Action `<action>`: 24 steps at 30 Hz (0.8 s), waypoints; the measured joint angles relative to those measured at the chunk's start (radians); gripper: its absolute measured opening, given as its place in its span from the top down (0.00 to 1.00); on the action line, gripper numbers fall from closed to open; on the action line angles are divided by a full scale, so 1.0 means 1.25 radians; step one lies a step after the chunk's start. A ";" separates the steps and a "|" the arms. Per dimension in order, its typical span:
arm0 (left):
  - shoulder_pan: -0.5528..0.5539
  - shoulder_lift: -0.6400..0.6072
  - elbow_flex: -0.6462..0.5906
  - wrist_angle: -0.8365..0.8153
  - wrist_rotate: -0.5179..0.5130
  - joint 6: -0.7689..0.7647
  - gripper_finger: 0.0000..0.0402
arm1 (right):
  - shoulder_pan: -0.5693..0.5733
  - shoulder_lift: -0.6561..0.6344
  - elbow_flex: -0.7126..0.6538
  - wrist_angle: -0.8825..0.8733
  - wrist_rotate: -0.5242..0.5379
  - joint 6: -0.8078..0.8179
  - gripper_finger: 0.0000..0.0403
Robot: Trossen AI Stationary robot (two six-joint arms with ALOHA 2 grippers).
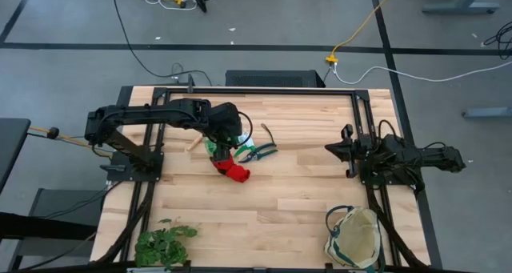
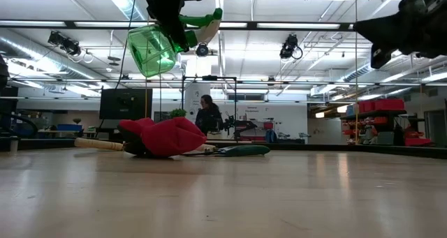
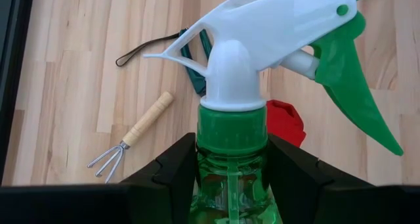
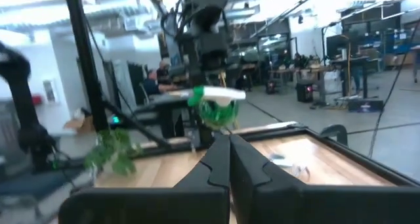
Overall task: Pick & Place Garden tools in Gardening bag
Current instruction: Put the green spray into the gardening bag
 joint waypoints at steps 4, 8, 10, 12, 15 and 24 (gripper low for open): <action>0.000 0.000 0.000 0.000 0.000 -0.001 0.58 | 0.000 0.000 0.022 0.006 0.004 0.028 1.00; 0.000 0.000 0.000 0.000 0.000 -0.001 0.58 | 0.000 0.015 0.065 0.001 0.016 0.010 1.00; 0.000 0.000 0.000 0.000 0.000 -0.001 0.58 | 0.000 0.034 0.093 -0.008 0.022 -0.004 1.00; 0.000 0.000 0.000 0.000 0.000 -0.001 0.58 | 0.000 0.060 0.121 -0.022 0.022 -0.023 1.00; 0.000 0.000 0.000 0.000 0.000 -0.001 0.58 | 0.000 0.110 0.165 -0.033 0.022 -0.041 1.00; 0.000 0.000 0.000 0.000 0.000 0.001 0.58 | 0.000 0.286 0.289 -0.039 0.037 -0.043 1.00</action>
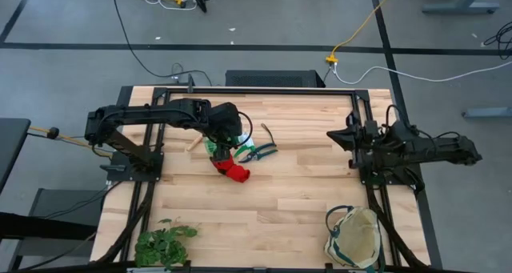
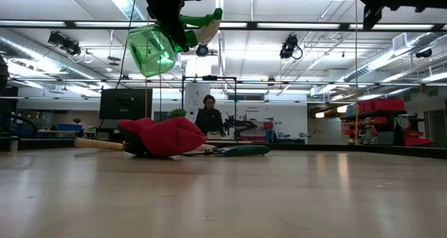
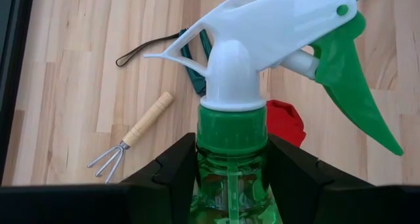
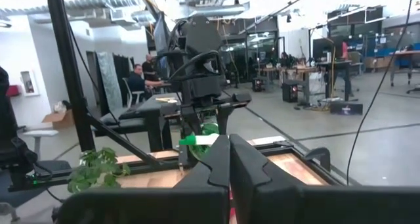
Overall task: Pick & Place Garden tools in Gardening bag
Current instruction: Put the green spray into the gardening bag
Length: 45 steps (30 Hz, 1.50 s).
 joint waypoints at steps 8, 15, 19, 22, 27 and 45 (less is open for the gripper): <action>0.000 0.000 0.000 0.000 -0.003 0.000 0.58 | 0.000 0.133 0.128 0.000 -0.003 -0.002 1.00; 0.000 0.000 0.000 0.000 -0.003 0.000 0.58 | 0.000 0.185 0.191 0.001 -0.003 0.026 1.00; 0.000 0.000 0.000 0.000 -0.003 0.003 0.58 | 0.000 0.199 0.203 0.001 -0.003 0.059 1.00; 0.000 0.000 0.000 0.000 -0.003 0.003 0.58 | 0.000 0.206 0.205 0.001 -0.003 0.103 1.00; 0.000 0.000 0.000 0.000 -0.003 0.015 0.58 | 0.000 0.207 0.205 0.001 -0.003 0.172 1.00; 0.000 0.000 0.000 0.000 -0.003 0.015 0.58 | 0.000 0.207 0.205 0.001 0.000 0.316 1.00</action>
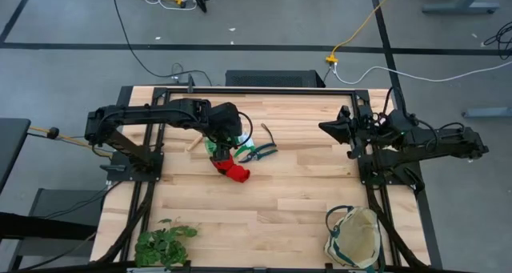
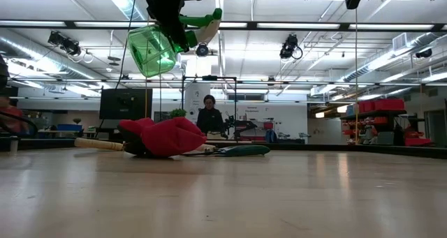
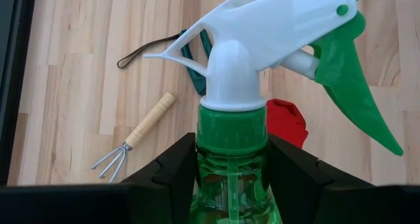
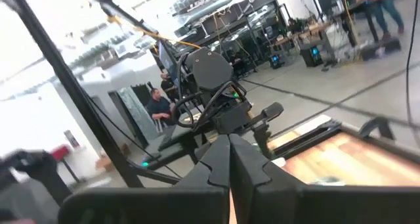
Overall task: Pick & Place Garden tools in Gardening bag
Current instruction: Put the green spray into the gardening bag
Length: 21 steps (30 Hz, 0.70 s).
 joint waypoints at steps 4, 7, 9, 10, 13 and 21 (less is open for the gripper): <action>0.000 0.000 0.000 0.000 0.000 0.000 0.58 | 0.000 0.000 0.000 0.000 0.017 0.075 1.00; 0.000 0.000 0.000 0.000 0.000 0.000 0.58 | 0.000 0.000 0.000 0.000 0.018 0.099 1.00; 0.000 0.000 0.000 0.000 0.000 0.000 0.58 | 0.000 0.000 0.000 0.000 0.018 0.129 1.00; 0.000 0.000 0.000 0.000 0.000 0.000 0.58 | 0.000 0.000 0.000 0.000 0.018 0.154 1.00; 0.000 0.000 0.000 0.000 0.000 0.000 0.58 | 0.000 0.003 0.000 0.000 0.021 0.238 1.00; 0.000 0.000 0.000 0.000 0.000 0.007 0.58 | 0.000 0.044 0.000 0.000 0.061 0.401 1.00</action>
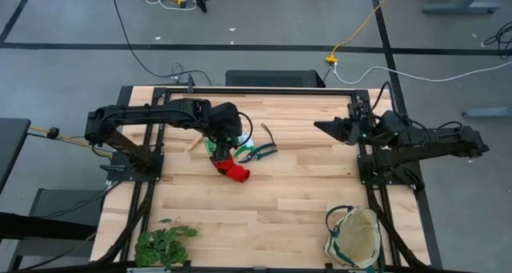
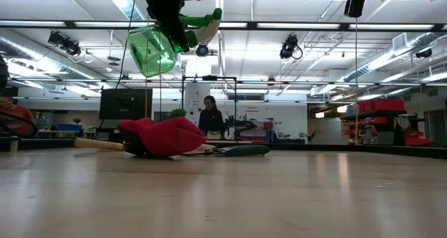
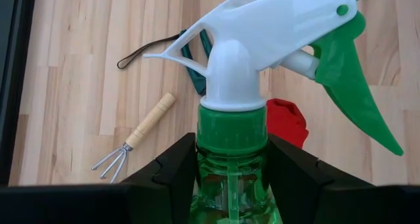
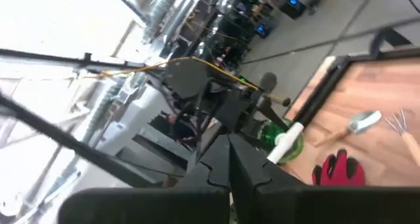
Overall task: Pick & Place Garden tools in Gardening bag
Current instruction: Put the green spray into the gardening bag
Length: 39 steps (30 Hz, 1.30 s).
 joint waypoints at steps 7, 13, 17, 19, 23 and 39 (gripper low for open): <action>0.000 0.000 0.000 0.000 0.000 0.002 0.58 | 0.000 0.056 0.000 0.000 0.006 0.081 1.00; 0.000 0.000 0.000 0.000 0.000 0.002 0.58 | 0.000 0.102 0.000 0.004 0.006 0.109 1.00; 0.000 0.000 0.000 0.001 0.002 0.002 0.58 | 0.000 0.126 0.000 0.025 0.005 0.126 1.00; -0.001 0.000 0.000 0.001 0.003 0.002 0.58 | 0.000 0.135 0.000 0.030 -0.003 0.126 0.99; -0.004 0.000 0.000 0.001 0.003 0.001 0.58 | 0.000 0.147 0.000 0.031 -0.004 0.146 0.96; -0.010 0.000 0.000 0.022 0.039 -0.001 0.58 | -0.006 0.164 0.000 0.032 -0.035 0.186 0.60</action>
